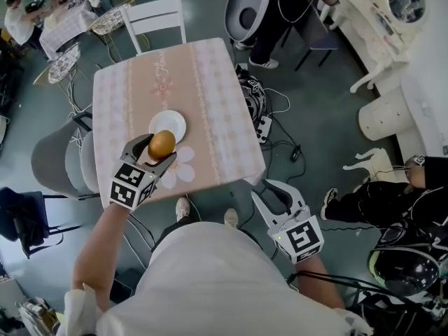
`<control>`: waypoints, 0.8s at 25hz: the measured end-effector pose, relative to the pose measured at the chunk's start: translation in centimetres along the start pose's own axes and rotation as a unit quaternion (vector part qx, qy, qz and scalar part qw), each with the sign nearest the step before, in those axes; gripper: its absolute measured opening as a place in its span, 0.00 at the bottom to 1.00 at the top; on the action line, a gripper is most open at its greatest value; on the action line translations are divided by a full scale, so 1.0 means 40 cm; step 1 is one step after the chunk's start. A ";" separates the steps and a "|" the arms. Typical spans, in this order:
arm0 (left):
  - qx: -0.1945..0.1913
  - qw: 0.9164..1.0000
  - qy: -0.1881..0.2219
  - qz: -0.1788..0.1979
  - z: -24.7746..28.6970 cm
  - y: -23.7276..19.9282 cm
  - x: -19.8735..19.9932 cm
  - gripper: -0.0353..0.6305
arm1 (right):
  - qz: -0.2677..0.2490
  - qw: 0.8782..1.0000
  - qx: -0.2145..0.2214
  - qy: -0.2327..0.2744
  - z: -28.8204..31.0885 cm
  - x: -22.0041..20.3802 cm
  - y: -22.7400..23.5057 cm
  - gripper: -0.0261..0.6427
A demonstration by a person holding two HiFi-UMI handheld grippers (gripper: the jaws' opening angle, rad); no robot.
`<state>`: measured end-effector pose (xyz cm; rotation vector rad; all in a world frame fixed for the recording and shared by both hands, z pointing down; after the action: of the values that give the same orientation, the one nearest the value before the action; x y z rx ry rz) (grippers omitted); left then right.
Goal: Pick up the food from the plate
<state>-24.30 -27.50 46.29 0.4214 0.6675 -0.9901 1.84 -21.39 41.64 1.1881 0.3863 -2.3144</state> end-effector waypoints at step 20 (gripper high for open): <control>0.034 0.985 0.113 -0.128 -0.279 0.267 0.019 0.56 | -0.065 0.989 0.129 0.011 0.076 0.009 -0.013 0.08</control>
<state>-18.31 -15.93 37.98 0.5224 0.9108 -1.2214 -0.66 -22.49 43.12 1.3474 0.1798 -2.5250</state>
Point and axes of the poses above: the fingertips, and each gripper's own axes: z forward along the fingers, y to its right, x out of its top, the point moved 2 cm from there along -z, backward along the fingers, and after that the axes turned 11 degrees about -y, right-handed, at the moved point
